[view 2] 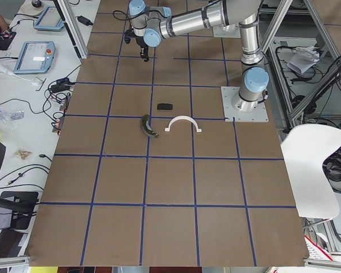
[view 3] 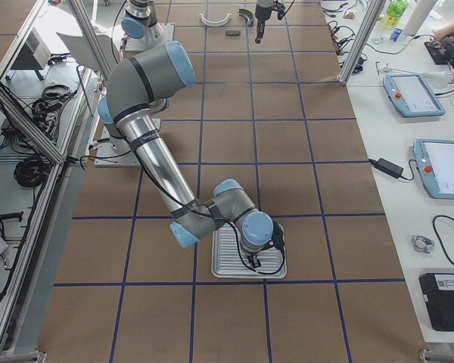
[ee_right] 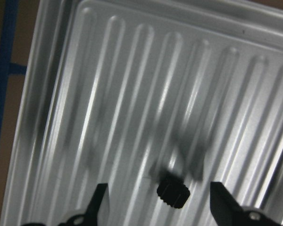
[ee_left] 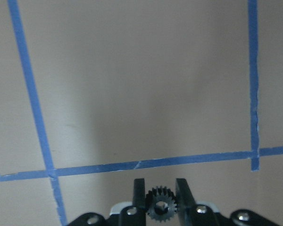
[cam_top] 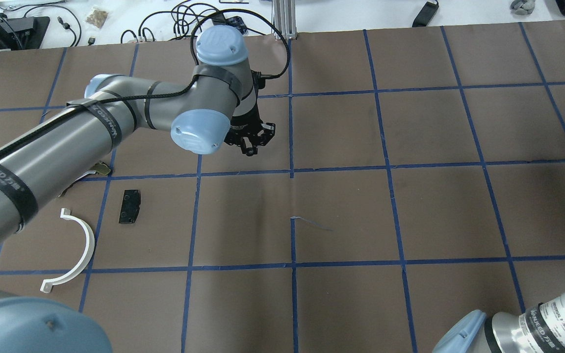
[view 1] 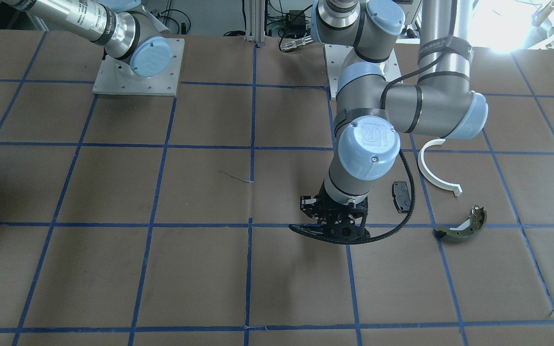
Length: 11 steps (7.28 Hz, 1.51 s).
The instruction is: Place bearing gear from tray to pile
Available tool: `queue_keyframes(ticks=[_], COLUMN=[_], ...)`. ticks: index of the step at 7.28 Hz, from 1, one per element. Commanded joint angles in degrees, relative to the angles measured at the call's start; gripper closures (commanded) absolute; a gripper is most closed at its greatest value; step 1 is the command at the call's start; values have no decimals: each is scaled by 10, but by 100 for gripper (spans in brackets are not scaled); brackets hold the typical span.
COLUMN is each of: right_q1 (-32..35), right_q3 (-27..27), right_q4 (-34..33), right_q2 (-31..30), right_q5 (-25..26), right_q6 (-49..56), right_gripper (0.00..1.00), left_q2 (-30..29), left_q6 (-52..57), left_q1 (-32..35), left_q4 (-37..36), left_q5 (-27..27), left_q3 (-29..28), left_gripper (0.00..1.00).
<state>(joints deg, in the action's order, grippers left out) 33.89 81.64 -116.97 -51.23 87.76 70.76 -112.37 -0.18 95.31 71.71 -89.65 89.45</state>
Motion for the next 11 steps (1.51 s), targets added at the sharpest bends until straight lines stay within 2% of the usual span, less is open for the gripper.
queue_keyframes(ticks=[1,5,7,10,11], right_q1=[0,1,1,1,1], right_q3=[3,3,3,5,5], right_q4=[-1,-1,-2,-23,-23], right_q2=[0,0,0,1,1], right_q5=[0,-1,0,2,2], right_q6=[0,1,3,5,5], right_gripper=[34,46,51,52,57], left_q2=[25,49,51,75,73], left_q6=[93,264,315,332,343], left_q1=[-84,-236,-271,-295,-315], left_q4=[48,51,-32,-215,-244], left_q5=[-2,-11,-11,-34,-33], left_q3=[-1,39,93,237,271], left_gripper=[100,100,100,100,100])
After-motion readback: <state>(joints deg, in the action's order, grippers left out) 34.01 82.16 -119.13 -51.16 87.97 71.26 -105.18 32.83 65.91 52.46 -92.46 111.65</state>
